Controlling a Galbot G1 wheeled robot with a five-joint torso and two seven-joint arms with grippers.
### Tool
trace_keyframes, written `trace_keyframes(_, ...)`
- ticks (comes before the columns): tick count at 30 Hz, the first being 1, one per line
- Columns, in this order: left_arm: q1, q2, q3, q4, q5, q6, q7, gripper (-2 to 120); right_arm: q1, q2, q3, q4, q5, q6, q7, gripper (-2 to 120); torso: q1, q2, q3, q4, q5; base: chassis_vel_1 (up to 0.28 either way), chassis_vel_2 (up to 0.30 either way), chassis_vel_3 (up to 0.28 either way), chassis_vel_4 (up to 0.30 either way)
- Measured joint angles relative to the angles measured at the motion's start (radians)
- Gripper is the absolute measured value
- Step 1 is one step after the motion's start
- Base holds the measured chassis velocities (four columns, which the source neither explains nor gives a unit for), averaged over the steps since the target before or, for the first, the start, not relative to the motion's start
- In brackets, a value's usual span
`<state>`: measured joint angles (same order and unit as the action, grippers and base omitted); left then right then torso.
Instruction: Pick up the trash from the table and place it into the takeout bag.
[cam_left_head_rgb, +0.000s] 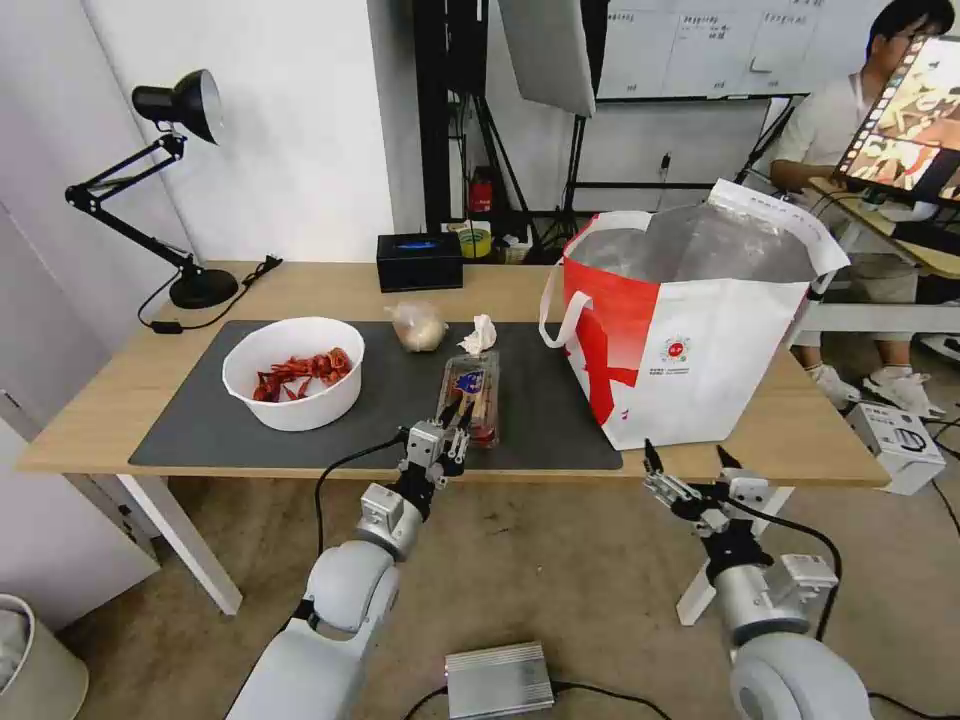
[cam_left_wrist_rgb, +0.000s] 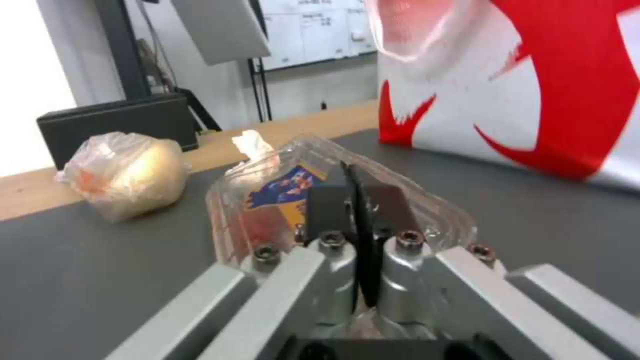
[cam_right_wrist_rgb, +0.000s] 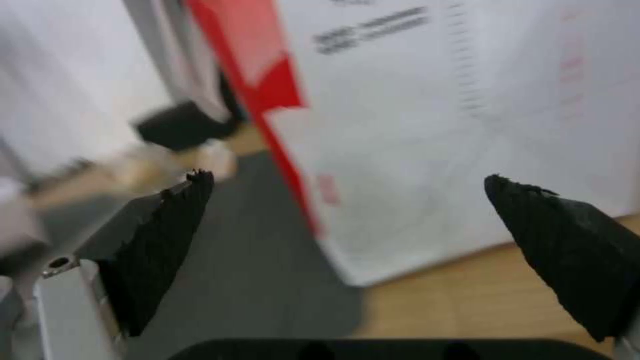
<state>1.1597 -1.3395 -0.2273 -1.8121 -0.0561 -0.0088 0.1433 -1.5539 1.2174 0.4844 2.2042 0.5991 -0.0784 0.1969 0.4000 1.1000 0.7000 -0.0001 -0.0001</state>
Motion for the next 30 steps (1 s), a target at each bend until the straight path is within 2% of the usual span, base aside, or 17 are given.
trace_keyframes(3, -0.001, 0.024, -0.011, -0.003, 0.025, 0.001, 0.035, 0, 0.076, -0.007, -0.052, 0.022, 0.233, -0.051, 0.047, 100, 0.000, 0.000, 0.000, 0.0003, 0.0000, 0.000, 0.000, 0.000, 0.000)
trace_keyframes(4, -0.001, 0.024, -0.011, -0.003, 0.025, 0.001, 0.035, 0, 0.076, -0.007, -0.052, 0.022, 0.233, -0.051, 0.047, 100, 0.000, 0.000, 0.000, 0.0003, 0.0000, 0.000, 0.000, 0.000, 0.000)
trace_keyframes(7, -0.005, 0.033, -0.011, 0.005, 0.069, -0.005, 0.057, 0, 0.169, -0.012, -0.091, 0.010, 0.427, -0.086, 0.106, 100, 0.000, 0.000, 0.000, 0.0003, 0.0000, 0.000, 0.000, 0.000, 0.000)
trace_keyframes(8, -0.005, 0.033, -0.011, 0.005, 0.069, -0.005, 0.057, 0, 0.169, -0.012, -0.091, 0.010, 0.427, -0.086, 0.106, 100, 0.000, 0.000, 0.000, 0.0003, 0.0000, 0.000, 0.000, 0.000, 0.000)
trace_keyframes(15, -0.023, 0.033, 0.021, 0.049, 0.137, -0.030, 0.064, 0, 0.331, -0.033, -0.145, -0.092, 0.662, -0.136, 0.179, 100, 0.000, 0.000, 0.000, 0.0001, 0.0001, 0.000, 0.000, 0.000, 0.000)
trace_keyframes(21, -0.032, 0.033, 0.024, 0.058, 0.150, -0.036, 0.064, 0, 0.427, -0.023, -0.193, -0.163, 0.727, -0.149, 0.191, 100, 0.000, 0.000, 0.000, 0.0000, 0.0001, 0.000, 0.000, 0.000, 0.000)
trace_keyframes(24, -0.039, 0.041, 0.019, 0.061, 0.147, -0.038, 0.060, 0, 0.504, 0.018, -0.242, -0.240, 0.743, -0.154, 0.193, 100, 0.000, 0.000, 0.000, 0.0001, 0.0000, 0.000, 0.000, 0.000, 0.000)
trace_keyframes(30, -0.040, 0.044, 0.019, 0.059, 0.143, -0.038, 0.059, 0, 0.558, 0.069, -0.283, -0.296, 0.754, -0.159, 0.208, 100, 0.000, 0.000, 0.000, 0.0002, 0.0000, 0.000, 0.000, 0.000, 0.000)
